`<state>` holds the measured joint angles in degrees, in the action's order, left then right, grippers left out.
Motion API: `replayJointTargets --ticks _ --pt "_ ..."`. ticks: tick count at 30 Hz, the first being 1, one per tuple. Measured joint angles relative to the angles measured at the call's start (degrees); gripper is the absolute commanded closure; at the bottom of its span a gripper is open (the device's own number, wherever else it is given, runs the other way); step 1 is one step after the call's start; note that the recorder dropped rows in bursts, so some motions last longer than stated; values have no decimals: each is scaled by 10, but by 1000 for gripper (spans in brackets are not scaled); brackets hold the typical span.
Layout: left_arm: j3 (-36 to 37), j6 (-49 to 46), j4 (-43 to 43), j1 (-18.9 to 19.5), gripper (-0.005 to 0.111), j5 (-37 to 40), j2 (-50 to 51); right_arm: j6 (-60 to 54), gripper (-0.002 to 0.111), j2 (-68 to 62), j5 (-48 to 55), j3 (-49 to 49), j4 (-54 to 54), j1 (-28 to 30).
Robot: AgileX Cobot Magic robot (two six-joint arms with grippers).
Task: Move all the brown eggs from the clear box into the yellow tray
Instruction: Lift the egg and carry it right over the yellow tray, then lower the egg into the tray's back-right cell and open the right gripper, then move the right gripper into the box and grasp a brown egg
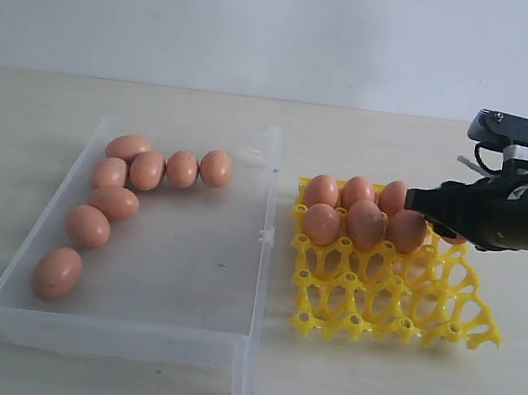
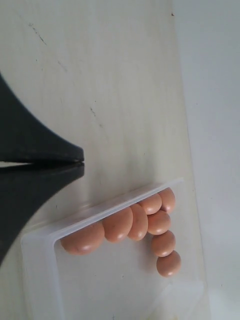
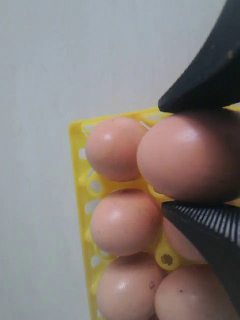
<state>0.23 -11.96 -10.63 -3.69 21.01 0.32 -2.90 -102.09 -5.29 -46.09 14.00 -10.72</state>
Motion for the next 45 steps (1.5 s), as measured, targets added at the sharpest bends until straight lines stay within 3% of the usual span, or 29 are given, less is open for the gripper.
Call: replayJointTargets --ticks 13,20,23,34,45 --pt "0 0 0 0 107 0 0 0 104 -20 1 -13 0 0" --pt "0 0 0 0 107 0 0 0 58 -21 -1 -13 0 0" --pt "0 0 0 0 107 0 0 0 48 -21 -5 -13 0 0" --pt "0 0 0 0 107 0 0 0 47 -12 -10 -16 0 0" --pt "0 0 0 0 107 0 0 0 50 70 139 -121 -14 -31"
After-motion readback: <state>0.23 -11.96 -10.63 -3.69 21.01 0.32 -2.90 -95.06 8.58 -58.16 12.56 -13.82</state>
